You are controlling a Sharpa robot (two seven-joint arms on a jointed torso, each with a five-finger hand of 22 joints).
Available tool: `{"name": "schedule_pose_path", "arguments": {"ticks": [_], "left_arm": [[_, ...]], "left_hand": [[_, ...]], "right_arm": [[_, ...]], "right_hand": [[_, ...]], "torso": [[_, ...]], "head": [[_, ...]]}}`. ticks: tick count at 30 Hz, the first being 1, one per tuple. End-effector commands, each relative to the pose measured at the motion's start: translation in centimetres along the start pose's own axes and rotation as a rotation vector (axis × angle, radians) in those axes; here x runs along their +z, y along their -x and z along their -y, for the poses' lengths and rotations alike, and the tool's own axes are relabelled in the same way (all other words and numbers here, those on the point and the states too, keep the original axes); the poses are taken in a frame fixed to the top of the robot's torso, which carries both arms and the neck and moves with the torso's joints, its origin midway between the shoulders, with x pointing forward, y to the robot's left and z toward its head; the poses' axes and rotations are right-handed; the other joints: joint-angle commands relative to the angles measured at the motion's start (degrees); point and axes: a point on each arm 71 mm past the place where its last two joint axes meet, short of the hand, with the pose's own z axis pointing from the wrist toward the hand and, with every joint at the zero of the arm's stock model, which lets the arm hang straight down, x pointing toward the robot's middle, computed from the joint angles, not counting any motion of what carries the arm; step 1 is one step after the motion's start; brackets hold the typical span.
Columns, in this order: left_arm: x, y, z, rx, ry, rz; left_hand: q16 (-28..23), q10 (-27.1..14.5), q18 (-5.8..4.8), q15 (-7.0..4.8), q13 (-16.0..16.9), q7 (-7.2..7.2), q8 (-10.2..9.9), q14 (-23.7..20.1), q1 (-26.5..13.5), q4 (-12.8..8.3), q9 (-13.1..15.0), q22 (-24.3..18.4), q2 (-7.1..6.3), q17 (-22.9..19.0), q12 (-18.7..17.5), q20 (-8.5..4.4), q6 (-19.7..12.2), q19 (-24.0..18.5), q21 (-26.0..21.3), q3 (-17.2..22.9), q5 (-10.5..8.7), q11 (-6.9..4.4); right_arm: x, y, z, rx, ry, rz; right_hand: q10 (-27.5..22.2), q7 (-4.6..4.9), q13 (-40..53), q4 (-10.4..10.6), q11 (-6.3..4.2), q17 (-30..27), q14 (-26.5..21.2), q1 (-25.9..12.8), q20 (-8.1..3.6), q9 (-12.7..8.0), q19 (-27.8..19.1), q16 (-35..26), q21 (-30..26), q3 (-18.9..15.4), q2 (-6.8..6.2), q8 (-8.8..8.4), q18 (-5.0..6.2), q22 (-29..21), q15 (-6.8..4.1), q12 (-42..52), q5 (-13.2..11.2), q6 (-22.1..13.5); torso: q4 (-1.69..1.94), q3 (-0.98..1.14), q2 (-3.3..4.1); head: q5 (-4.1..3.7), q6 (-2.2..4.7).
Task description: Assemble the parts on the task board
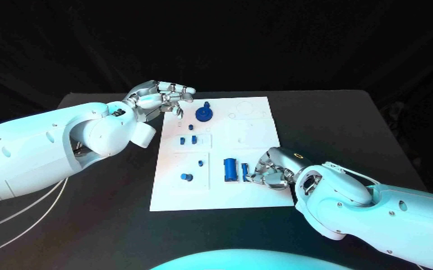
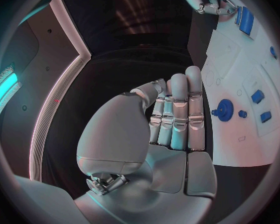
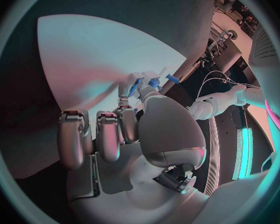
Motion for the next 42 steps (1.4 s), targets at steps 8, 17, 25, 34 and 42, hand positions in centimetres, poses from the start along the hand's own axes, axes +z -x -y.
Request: {"name": "schedule_pose_path", "arguments": {"ticks": [8, 17, 25, 34, 42], "left_arm": [[0.0, -0.2, 0.1, -0.005, -0.004, -0.022], [0.1, -0.1, 0.1, -0.004, -0.012, -0.015], [0.8, 0.4, -0.4, -0.029, -0.043, 0.028], [2.4, 1.7, -1.1, -0.092, -0.100, 0.155], [4.3, 2.7, -1.8, -0.144, -0.150, 0.286]], "left_hand": [[-0.06, -0.35, 0.78, -0.08, 0.07, 0.16, 0.21, -0.34, -0.44, -0.17, -0.07, -0.09, 0.34, -0.05, 0.26, 0.19, -0.36, -0.05, -0.17, -0.26, 0.00, 0.16], [-0.06, -0.43, 0.77, -0.03, 0.07, 0.20, 0.22, -0.40, -0.62, -0.09, -0.08, -0.12, 0.32, -0.07, 0.33, 0.22, -0.42, -0.08, -0.23, -0.35, -0.03, 0.21], [-0.05, -0.75, 0.73, 0.16, 0.03, 0.22, 0.35, -0.62, -1.99, 0.70, -0.08, -0.32, 0.01, -0.17, 0.55, 0.42, -0.56, -0.25, -0.59, -1.28, -0.21, 0.31], [-9.95, -3.79, 0.63, 2.39, -2.51, 1.47, 0.10, -9.62, -3.33, 2.67, -0.51, -5.14, -0.23, -5.53, -1.56, 2.36, -2.58, -7.22, -9.19, -3.82, -0.27, 1.78], [-34.05, -8.89, -1.89, 8.31, -8.40, 2.36, -2.18, -21.62, -3.70, 4.85, -3.06, -17.76, -0.17, -17.10, -7.94, 9.15, -7.04, -22.21, -29.67, -7.58, -0.46, 5.40]], "right_arm": [[0.1, -0.2, -0.2, -0.019, 0.017, -0.011], [-0.5, 2.0, 0.1, 0.129, 0.096, 0.075], [2.5, 6.4, 2.9, 0.557, 0.142, 0.061], [7.0, 10.0, 5.8, 0.855, 0.152, 0.134], [9.7, 12.1, 7.1, 0.945, 0.174, 0.216]], "right_hand": [[0.50, -0.39, 6.91, -0.44, -0.30, 13.10, 5.63, 0.88, -0.31, 0.17, 5.09, 0.22, -0.09, -0.80, -0.21, 0.42, -0.66, 13.52, -0.28, 0.28, -0.82, -0.21], [-1.48, 0.49, 4.76, -0.31, 0.45, 10.61, 4.99, 1.49, 0.01, -0.24, 4.24, -1.79, -4.27, -1.79, -0.18, -0.59, 0.12, 12.31, 0.24, -3.61, -0.75, -2.19], [-20.87, 3.93, -16.49, -2.62, 3.48, -11.06, -2.86, 8.87, 2.37, -2.51, -6.24, -23.82, -43.60, -1.12, 1.36, -5.45, 6.31, -1.64, 2.78, -38.98, -2.38, -8.47], [-28.17, 6.69, -36.97, -2.16, 7.46, -37.16, -19.69, 13.58, 6.98, -5.89, -20.22, -62.53, -76.63, 1.15, 1.42, -9.11, 8.40, -23.81, 7.47, -57.43, -6.45, -11.73], [-26.93, 7.09, -56.86, -2.12, 10.49, -53.70, -26.20, 13.70, 12.87, -12.08, -31.56, -82.13, -81.59, -0.59, 1.48, -13.40, 9.22, -45.40, 12.97, -67.40, -8.09, -11.91]], "torso": [[-0.12, 0.00, -0.10], [-0.11, -0.26, -0.46], [-0.23, -1.43, -2.06], [-0.79, -2.50, -4.03], [-0.86, -2.82, -5.61]], "head": [[0.12, -0.06], [-0.04, 0.32], [-0.80, 1.94], [-1.25, 6.15], [-1.39, 10.11]]}}
